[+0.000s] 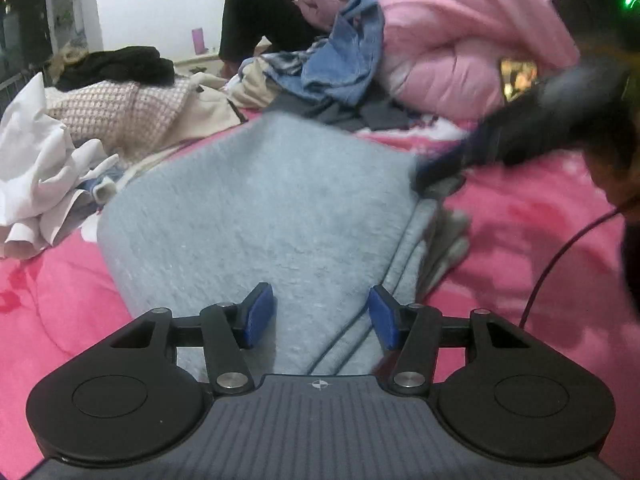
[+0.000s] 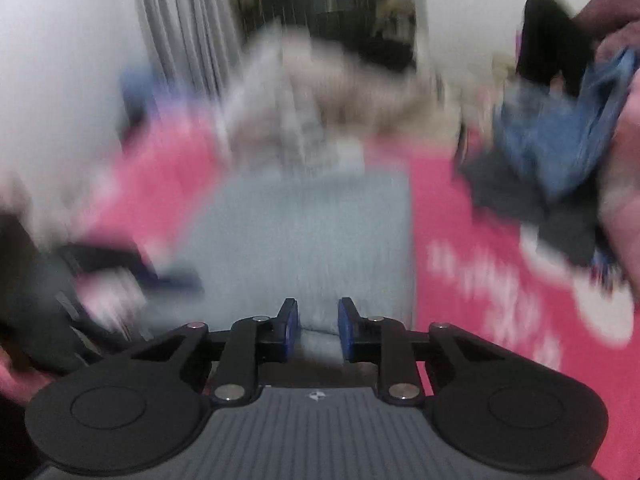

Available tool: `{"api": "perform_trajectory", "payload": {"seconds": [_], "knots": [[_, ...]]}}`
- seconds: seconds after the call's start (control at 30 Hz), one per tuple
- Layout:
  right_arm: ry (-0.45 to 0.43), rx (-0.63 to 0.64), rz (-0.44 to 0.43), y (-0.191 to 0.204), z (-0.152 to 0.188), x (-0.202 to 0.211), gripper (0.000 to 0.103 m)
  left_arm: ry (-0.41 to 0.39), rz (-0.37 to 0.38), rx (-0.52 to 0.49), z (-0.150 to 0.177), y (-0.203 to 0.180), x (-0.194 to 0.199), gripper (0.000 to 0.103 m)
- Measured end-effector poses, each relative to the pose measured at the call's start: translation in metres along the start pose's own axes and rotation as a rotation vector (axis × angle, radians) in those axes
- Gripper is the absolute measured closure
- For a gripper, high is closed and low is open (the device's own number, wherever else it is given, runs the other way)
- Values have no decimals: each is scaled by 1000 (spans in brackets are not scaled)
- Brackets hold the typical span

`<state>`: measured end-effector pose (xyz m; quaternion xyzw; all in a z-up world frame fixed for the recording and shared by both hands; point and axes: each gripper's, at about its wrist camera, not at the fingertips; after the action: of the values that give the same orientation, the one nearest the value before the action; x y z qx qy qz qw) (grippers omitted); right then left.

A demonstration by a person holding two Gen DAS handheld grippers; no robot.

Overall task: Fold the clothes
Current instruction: 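Grasp the sweatpants bundle edge with the left gripper while the right gripper grasps beside it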

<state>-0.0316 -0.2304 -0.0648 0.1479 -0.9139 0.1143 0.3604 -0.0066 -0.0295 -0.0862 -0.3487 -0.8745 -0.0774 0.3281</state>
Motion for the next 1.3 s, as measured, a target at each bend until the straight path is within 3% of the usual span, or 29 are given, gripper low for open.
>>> {"api": "perform_trajectory", "payload": {"seconds": [0.1, 0.17, 0.27, 0.3, 0.4, 0.5, 0.6, 0.63, 0.7, 0.8, 1.07, 1.23, 1.27, 1.3], "knots": [[30, -34, 6, -6, -8, 2, 79, -17, 23, 50, -9, 8, 17, 49], [-18, -109, -22, -21, -15, 17, 75, -28, 38, 83, -15, 13, 28, 49], [-113, -257, -77, -56, -22, 29, 56, -79, 34, 206, -28, 46, 48, 43], [-140, -313, -99, -70, -24, 29, 55, -85, 18, 256, -31, 61, 49, 41], [-174, -431, -125, -104, -31, 13, 45, -14, 30, 434, -28, 99, 24, 37], [-180, -571, -196, -133, -31, -27, 45, 69, 51, 614, -24, 137, -5, 37], [-101, -675, -279, -143, -3, -69, 44, 117, 110, 749, -18, 158, -24, 37], [-71, -709, -307, -144, 7, -83, 44, 122, 131, 765, -16, 159, -27, 37], [-116, -777, -357, -143, 32, -91, 45, 131, 162, 785, -13, 160, -31, 36], [-121, -760, -429, -140, 37, -87, 44, 134, 207, 809, -9, 164, -37, 35], [-119, -773, -553, -155, 16, -119, 42, 141, 279, 901, -10, 176, -52, 34], [-117, -746, -729, -148, 11, -114, 42, 111, 280, 939, -5, 173, -48, 34], [-116, -736, -747, -147, 9, -113, 42, 107, 277, 942, -5, 172, -48, 34], [-108, -729, -740, -147, 7, -114, 49, 105, 275, 949, -5, 173, -49, 34]]}}
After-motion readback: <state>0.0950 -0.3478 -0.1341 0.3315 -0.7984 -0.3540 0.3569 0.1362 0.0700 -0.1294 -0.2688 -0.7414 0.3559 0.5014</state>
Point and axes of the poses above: each gripper's, at about its wrist camera, not at the fingertips, and x roughly against the way its jaws point, y to its left, z to its underside, and after that the axes turned 13 degrees about x, right-handed
